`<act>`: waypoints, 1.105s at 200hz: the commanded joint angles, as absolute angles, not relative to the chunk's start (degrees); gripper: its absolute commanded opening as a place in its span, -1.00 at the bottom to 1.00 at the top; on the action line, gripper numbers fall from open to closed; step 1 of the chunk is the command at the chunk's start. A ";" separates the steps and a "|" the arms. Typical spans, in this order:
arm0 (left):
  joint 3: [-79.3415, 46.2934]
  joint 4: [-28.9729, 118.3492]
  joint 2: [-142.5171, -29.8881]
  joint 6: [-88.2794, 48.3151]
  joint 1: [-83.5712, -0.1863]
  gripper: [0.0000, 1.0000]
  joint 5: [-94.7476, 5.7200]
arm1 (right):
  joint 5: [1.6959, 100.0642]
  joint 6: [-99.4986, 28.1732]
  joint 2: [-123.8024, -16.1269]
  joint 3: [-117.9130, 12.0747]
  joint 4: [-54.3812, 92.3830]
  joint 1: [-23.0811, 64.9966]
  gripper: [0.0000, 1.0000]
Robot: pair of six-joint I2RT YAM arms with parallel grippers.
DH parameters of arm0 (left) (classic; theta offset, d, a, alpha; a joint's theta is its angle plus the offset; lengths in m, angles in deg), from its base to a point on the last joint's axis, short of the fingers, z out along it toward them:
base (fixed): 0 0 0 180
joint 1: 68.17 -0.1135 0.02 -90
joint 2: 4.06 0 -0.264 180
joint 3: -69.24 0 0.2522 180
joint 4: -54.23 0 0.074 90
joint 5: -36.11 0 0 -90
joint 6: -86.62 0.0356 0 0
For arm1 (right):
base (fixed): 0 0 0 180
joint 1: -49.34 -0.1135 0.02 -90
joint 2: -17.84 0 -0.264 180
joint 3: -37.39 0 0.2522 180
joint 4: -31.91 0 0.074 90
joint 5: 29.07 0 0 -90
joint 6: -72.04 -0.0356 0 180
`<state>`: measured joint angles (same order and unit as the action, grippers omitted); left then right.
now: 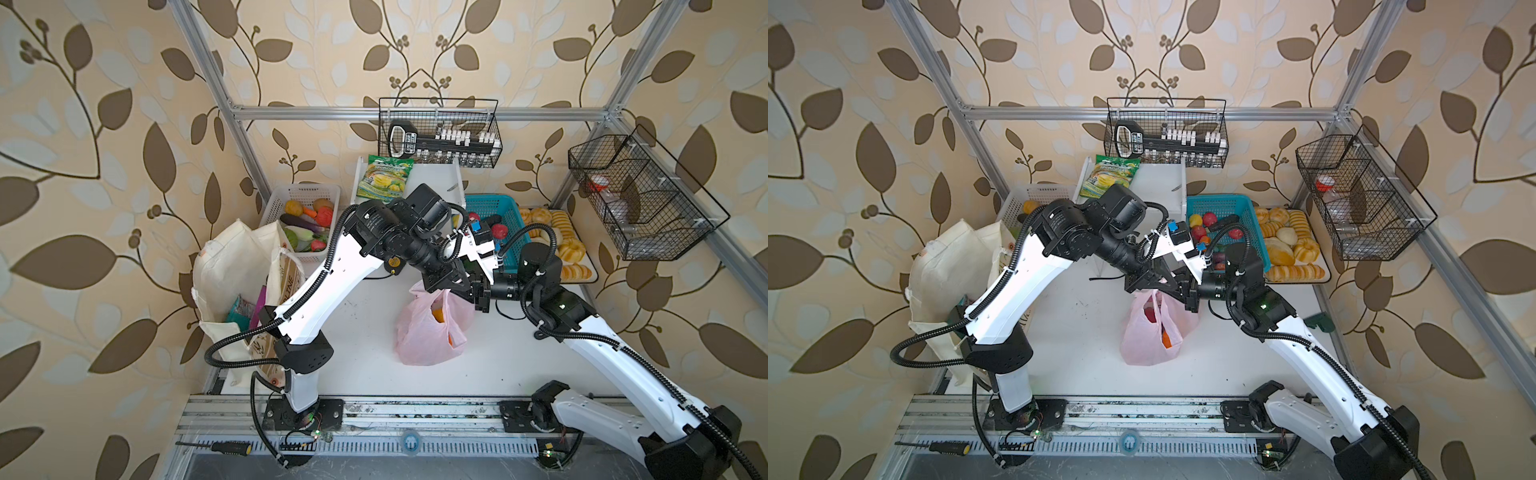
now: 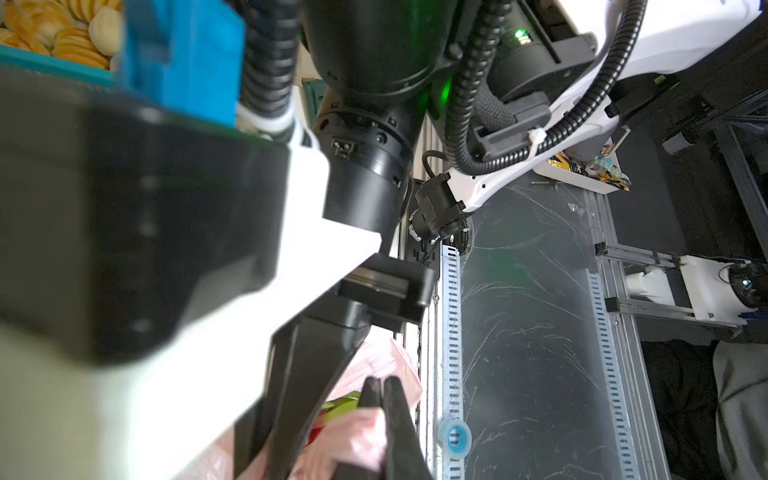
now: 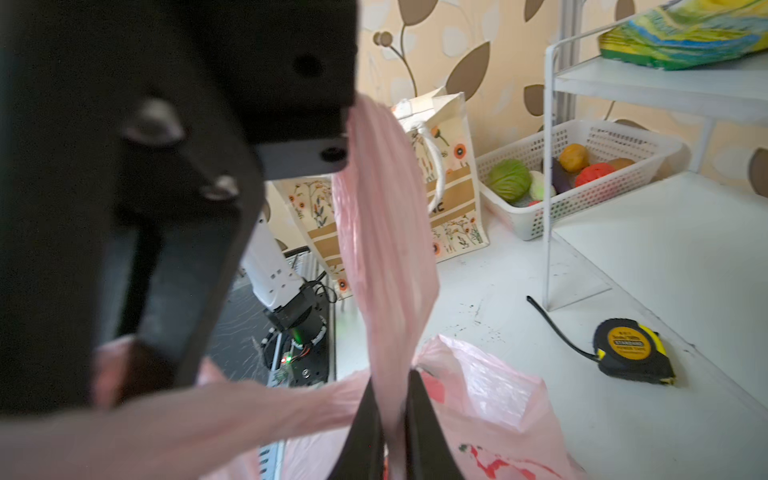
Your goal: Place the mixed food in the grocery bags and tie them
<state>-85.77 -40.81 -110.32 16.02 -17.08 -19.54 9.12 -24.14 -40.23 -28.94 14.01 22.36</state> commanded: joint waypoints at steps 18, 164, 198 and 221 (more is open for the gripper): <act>-89.54 -40.74 -110.23 16.75 -16.62 -1.00 -19.88 | -1.64 -19.55 -39.60 -31.64 9.59 23.16 -0.59; -88.12 -41.09 -109.55 16.92 -16.90 -1.00 -26.97 | 0.27 -11.64 -40.28 -30.40 1.05 28.11 0.07; -88.44 -41.67 -108.03 16.75 -18.52 -1.00 -28.31 | 12.51 -13.44 -38.71 -29.27 0.87 28.23 -0.66; -87.28 -41.37 -106.75 16.38 -20.05 -1.00 -27.72 | 16.36 -17.87 -36.69 -28.74 2.41 28.14 -1.00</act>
